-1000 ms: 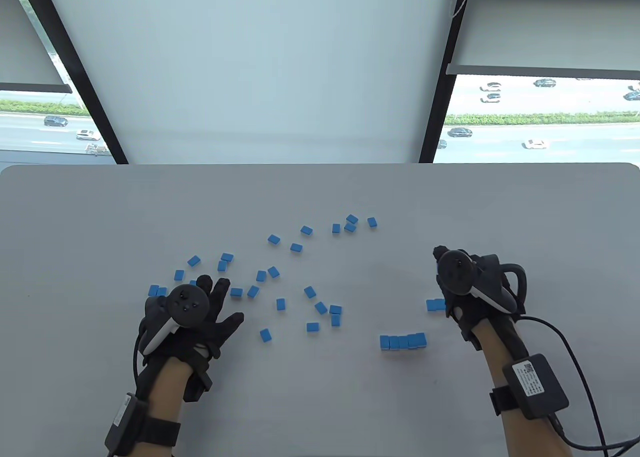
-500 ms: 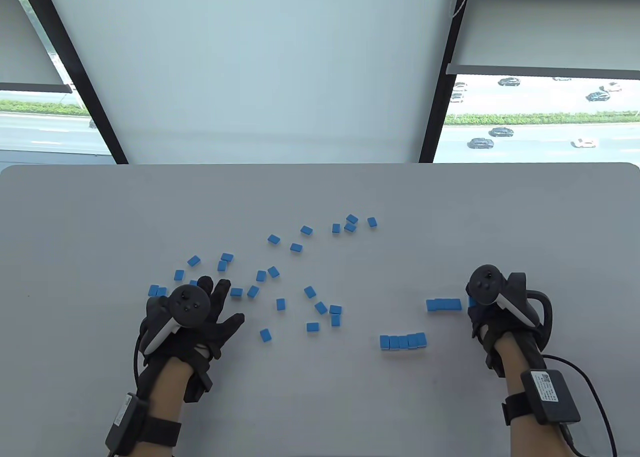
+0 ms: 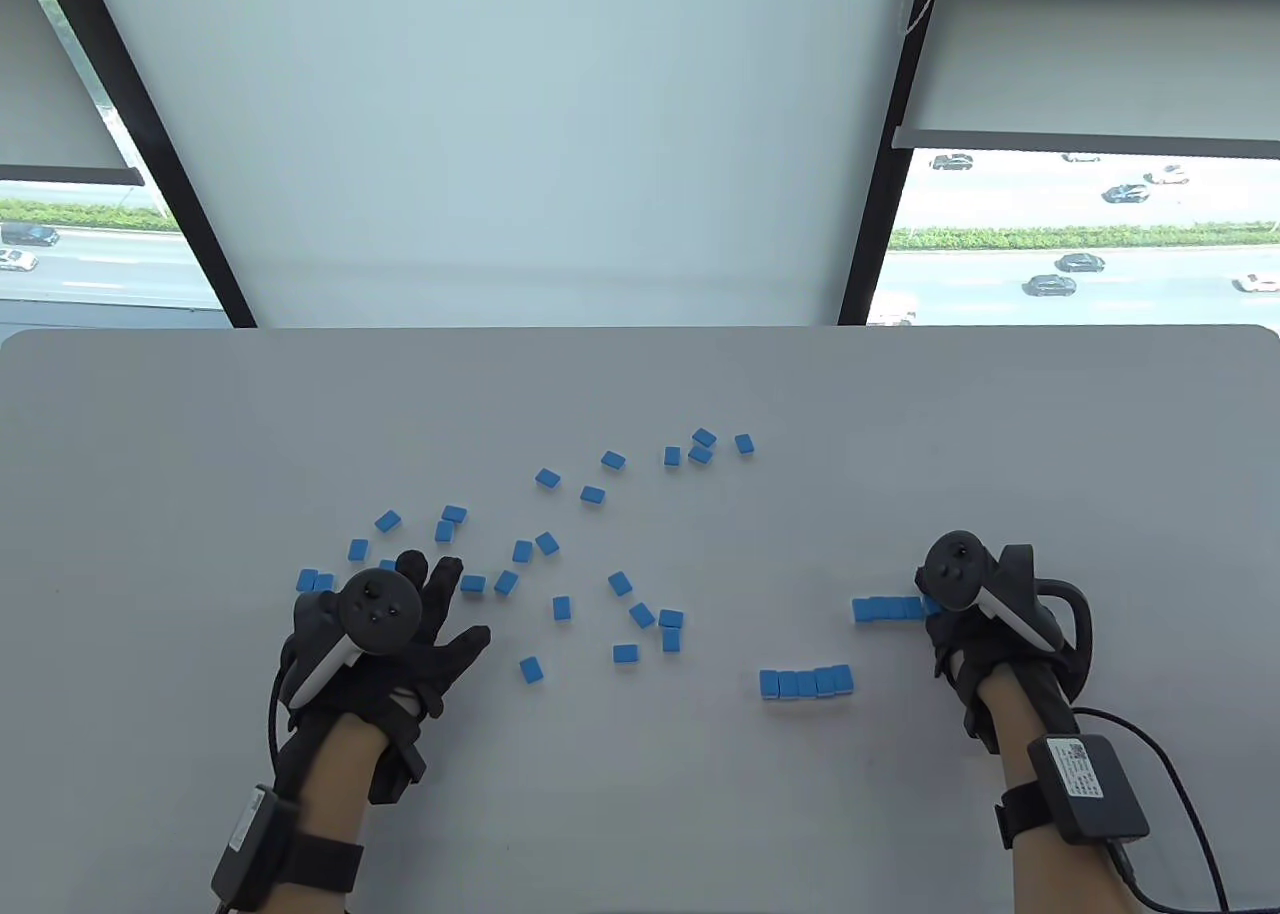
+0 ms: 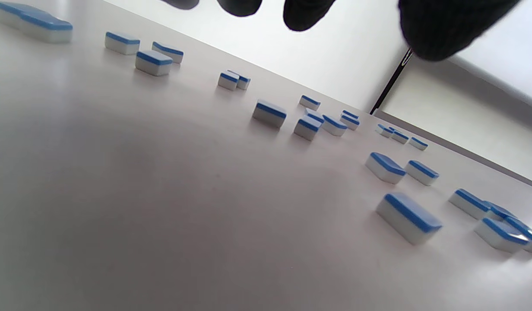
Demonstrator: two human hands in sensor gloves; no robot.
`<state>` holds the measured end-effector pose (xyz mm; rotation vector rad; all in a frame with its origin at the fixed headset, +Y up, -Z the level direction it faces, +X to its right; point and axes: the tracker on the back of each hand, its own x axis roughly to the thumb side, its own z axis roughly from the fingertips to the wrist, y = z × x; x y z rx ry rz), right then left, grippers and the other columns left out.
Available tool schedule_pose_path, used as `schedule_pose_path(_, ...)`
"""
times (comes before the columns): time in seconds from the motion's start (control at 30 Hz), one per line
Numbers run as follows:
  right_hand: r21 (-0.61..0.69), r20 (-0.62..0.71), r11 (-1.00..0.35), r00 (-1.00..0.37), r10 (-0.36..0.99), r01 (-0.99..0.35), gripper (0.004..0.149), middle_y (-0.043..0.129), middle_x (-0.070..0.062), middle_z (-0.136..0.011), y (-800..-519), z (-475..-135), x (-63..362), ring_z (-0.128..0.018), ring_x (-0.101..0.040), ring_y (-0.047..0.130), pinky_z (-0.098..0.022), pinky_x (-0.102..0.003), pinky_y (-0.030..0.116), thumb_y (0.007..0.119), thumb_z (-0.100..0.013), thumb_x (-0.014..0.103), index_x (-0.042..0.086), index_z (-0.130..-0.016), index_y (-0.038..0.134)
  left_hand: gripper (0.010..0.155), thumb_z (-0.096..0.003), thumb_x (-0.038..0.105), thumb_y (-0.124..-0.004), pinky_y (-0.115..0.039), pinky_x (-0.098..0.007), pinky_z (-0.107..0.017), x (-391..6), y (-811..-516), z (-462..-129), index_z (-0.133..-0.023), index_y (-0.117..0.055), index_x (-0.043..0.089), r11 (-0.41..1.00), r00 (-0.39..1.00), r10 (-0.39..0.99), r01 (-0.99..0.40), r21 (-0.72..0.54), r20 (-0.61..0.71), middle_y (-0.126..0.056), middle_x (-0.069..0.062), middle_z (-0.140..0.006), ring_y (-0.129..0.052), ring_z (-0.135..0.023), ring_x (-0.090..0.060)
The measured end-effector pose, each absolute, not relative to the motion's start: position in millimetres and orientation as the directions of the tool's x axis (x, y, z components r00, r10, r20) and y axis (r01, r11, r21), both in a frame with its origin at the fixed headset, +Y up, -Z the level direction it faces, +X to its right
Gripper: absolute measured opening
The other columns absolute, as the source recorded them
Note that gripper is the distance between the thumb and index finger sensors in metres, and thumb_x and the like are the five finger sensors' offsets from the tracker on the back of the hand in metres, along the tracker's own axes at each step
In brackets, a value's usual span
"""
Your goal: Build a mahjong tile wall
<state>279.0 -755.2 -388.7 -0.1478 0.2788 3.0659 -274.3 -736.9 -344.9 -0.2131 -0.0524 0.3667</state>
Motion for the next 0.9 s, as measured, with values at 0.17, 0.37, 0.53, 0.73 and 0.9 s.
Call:
schedule_pose_path(0.17, 0.18, -0.094, -0.981, -0.994, 0.058, -0.074, 0.054, 0.088, -0.002, -0.072, -755.7, -388.9, 278.0, -0.052, -0.026, 0.094, -0.049, -0.05, 0.079, 0.088, -0.043, 0.033, 0.033, -0.093, 0.069, 0.083, -0.0419, 0.069, -0.067, -0.023, -0.074, -0.067, -274.8, -736.5, -344.5, -0.113, -0.041, 0.034, 0.91, 0.932, 0.363, -0.353, -0.217, 0.008, -0.031, -0.005, -0.121, -0.031, -0.107, -0.048)
schedule_pose_path(0.37, 0.181, -0.091, -0.98, -0.993, 0.068, -0.084, 0.056, 0.087, -0.002, -0.074, -756.0, -388.7, 278.6, -0.052, -0.026, 0.094, -0.049, -0.05, 0.079, 0.088, -0.043, 0.035, 0.034, -0.095, 0.067, 0.083, -0.0418, 0.069, -0.067, -0.023, -0.074, -0.067, -275.0, -736.3, -344.6, -0.113, -0.041, 0.034, 0.91, 0.931, 0.365, -0.356, -0.214, 0.006, -0.031, -0.005, -0.121, -0.032, -0.107, -0.048)
schedule_pose_path(0.53, 0.164, -0.113, -0.984, -0.992, 0.054, -0.072, 0.062, 0.083, -0.004, -0.08, -745.5, -386.4, 276.1, -0.059, -0.03, 0.092, -0.052, -0.053, 0.076, 0.088, -0.042, 0.039, 0.03, -0.098, 0.063, 0.083, -0.0417, 0.068, -0.067, -0.022, -0.074, -0.067, -275.4, -734.7, -345.1, -0.113, -0.041, 0.034, 0.909, 0.929, 0.37, -0.361, -0.207, 0.006, -0.031, -0.005, -0.121, -0.031, -0.108, -0.048)
schedule_pose_path(0.73, 0.064, -0.097, -0.998, -0.995, 0.021, -0.027, 0.066, 0.076, -0.004, -0.091, -706.7, -394.4, 248.1, -0.072, -0.034, 0.088, -0.058, -0.055, 0.073, 0.088, -0.042, 0.042, 0.029, -0.1, 0.059, 0.083, -0.0418, 0.068, -0.067, -0.022, -0.074, -0.067, -277.5, -733.5, -345.7, -0.113, -0.041, 0.034, 0.908, 0.926, 0.377, -0.368, -0.201, 0.007, -0.031, -0.005, -0.121, -0.031, -0.108, -0.048)
schedule_pose_path(0.9, 0.067, 0.001, -0.998, -1.0, -0.003, 0.003, 0.068, 0.071, -0.003, -0.097, -684.9, -432.4, 196.8, -0.082, -0.035, 0.082, -0.061, -0.055, 0.07, 0.088, -0.042, 0.043, 0.03, -0.101, 0.057, 0.083, -0.042, 0.069, -0.067, -0.023, -0.074, -0.067, -280.8, -734.5, -345.6, -0.113, -0.04, 0.034, 0.905, 0.925, 0.381, -0.374, -0.204, -0.004, -0.031, -0.005, -0.121, -0.031, -0.108, -0.048)
